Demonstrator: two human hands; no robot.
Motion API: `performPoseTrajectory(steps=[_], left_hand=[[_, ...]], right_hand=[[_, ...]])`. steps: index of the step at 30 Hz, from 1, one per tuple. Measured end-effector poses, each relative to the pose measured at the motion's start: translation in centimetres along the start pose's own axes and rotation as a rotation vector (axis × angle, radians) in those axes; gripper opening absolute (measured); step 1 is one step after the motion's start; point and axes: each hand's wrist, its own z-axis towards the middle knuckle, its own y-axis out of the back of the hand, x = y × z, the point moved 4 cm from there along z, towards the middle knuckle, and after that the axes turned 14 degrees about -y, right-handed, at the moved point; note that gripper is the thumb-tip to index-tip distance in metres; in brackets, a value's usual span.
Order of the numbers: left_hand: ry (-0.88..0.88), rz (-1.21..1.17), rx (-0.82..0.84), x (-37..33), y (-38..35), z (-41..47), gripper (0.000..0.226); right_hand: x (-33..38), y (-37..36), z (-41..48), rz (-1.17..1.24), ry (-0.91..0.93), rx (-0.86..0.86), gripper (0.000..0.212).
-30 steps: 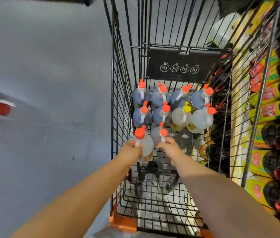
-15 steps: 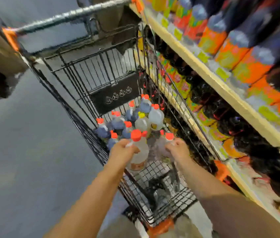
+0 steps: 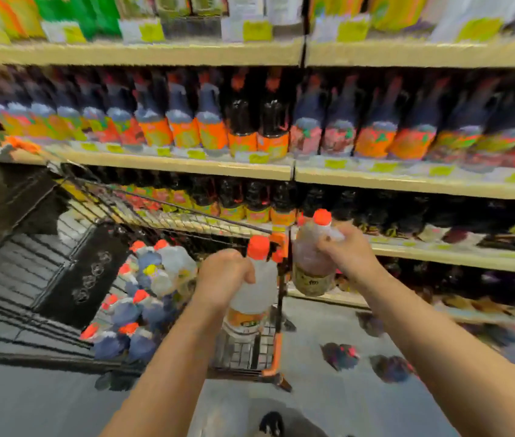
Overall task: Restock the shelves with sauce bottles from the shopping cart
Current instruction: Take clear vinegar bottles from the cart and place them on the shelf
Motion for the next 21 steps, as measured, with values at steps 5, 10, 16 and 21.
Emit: performPoseTrajectory(steps=[5, 10, 16, 21], left_hand=[[-0.16, -0.106, 0.183, -6.4, -10.7, -2.0, 0.014], [-0.243, -0.176, 0.379, -12.0, -23.3, -6.5, 0.021], [-0.254, -0.191, 0.528, -16.4, -37.6, -13.3, 0.035], [-0.287, -0.199, 0.634, -20.8, -45.8, -17.0, 0.035]], right_hand=[[-8.1, 11.7, -4.2, 0.091, -0.146, -0.23, 0.029], [-16.6, 23.5, -10.2, 0.133, -0.266, -0.402, 0.028], [-25.5, 35.7, -16.4, 0.15, -0.377, -0.512, 0.019], [-30.9, 43.1, -19.2, 0.244, -0.454, -0.616, 0.015]])
